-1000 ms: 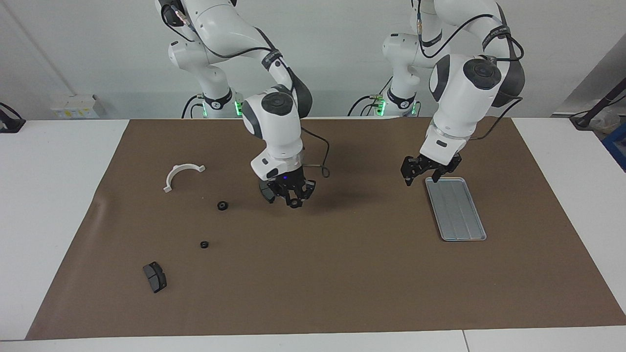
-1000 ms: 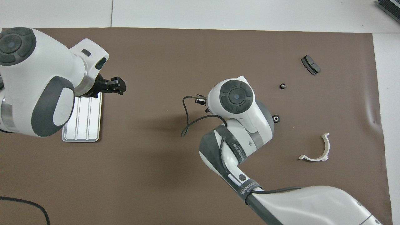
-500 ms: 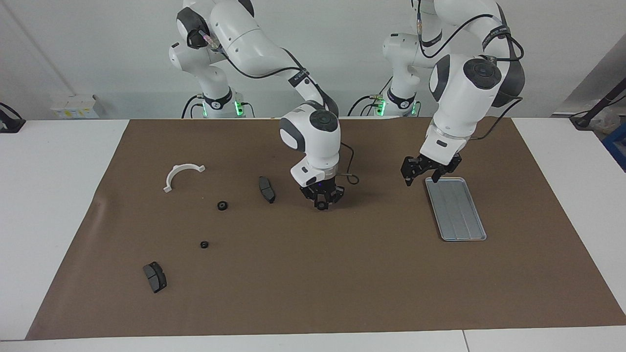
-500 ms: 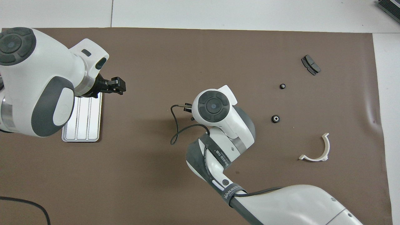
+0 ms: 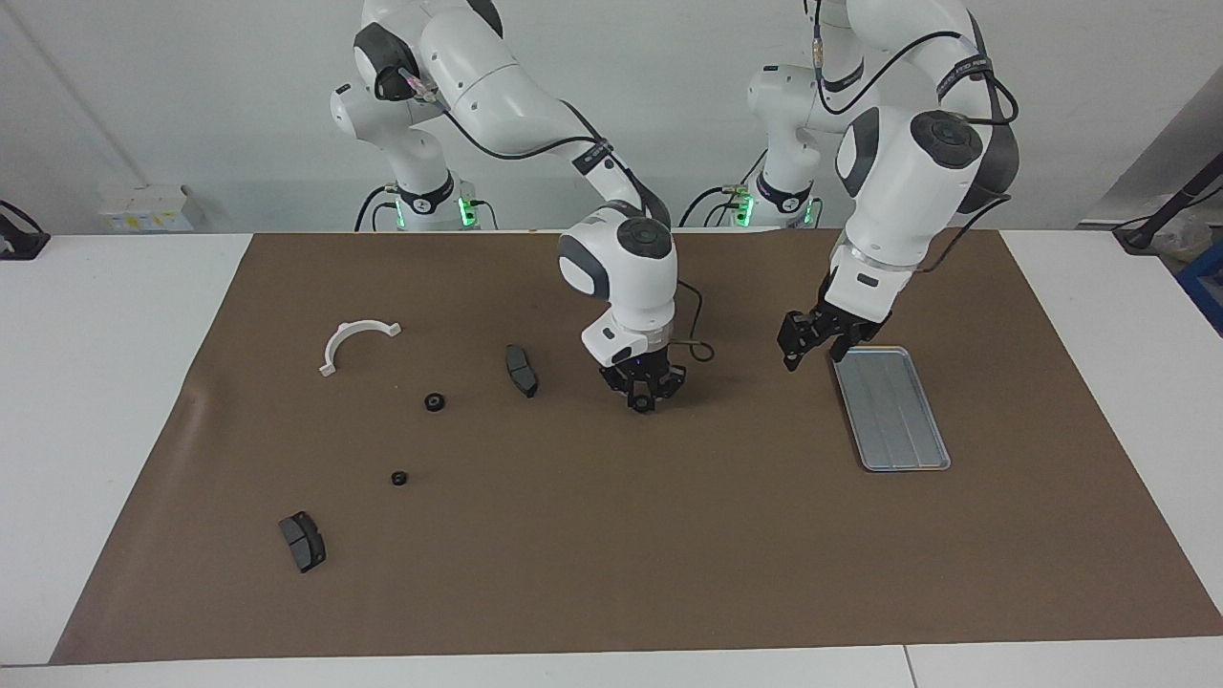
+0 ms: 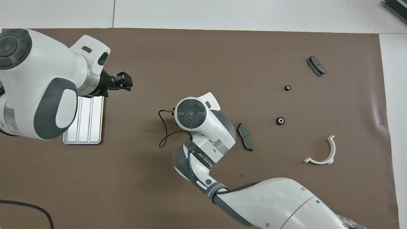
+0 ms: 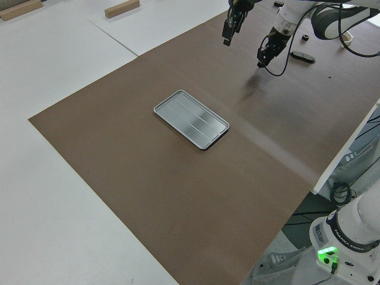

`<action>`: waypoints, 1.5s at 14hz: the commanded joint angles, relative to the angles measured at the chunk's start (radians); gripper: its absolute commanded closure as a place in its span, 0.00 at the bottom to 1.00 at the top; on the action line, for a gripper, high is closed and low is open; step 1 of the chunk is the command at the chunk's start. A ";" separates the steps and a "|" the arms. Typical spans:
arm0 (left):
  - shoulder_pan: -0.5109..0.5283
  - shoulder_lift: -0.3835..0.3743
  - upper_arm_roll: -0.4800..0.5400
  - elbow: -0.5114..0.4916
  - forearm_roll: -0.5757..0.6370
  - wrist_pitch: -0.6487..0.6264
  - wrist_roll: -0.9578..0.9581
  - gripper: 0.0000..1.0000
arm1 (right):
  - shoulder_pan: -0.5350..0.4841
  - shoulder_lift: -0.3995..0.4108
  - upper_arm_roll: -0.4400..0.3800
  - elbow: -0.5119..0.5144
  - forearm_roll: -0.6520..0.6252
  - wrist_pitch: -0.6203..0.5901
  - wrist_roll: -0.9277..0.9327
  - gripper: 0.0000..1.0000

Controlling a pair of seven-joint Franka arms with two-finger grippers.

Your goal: Pick bearing gear from pile to tray

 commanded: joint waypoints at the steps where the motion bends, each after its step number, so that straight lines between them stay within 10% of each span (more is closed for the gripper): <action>1: -0.014 0.001 0.011 -0.009 -0.042 0.036 -0.030 0.26 | -0.008 0.006 0.001 0.004 -0.019 -0.002 0.029 0.16; 2: -0.014 0.003 0.011 -0.009 -0.042 0.050 -0.046 0.26 | -0.018 0.001 -0.001 0.003 -0.021 -0.002 0.029 0.00; 12: -0.187 0.157 0.015 0.082 0.001 0.122 -0.265 0.28 | -0.308 -0.360 -0.001 -0.376 -0.008 -0.008 -0.338 0.00; 21: -0.324 0.354 0.014 0.083 0.075 0.269 -0.362 0.37 | -0.509 -0.427 0.001 -0.594 0.074 0.106 -0.733 0.01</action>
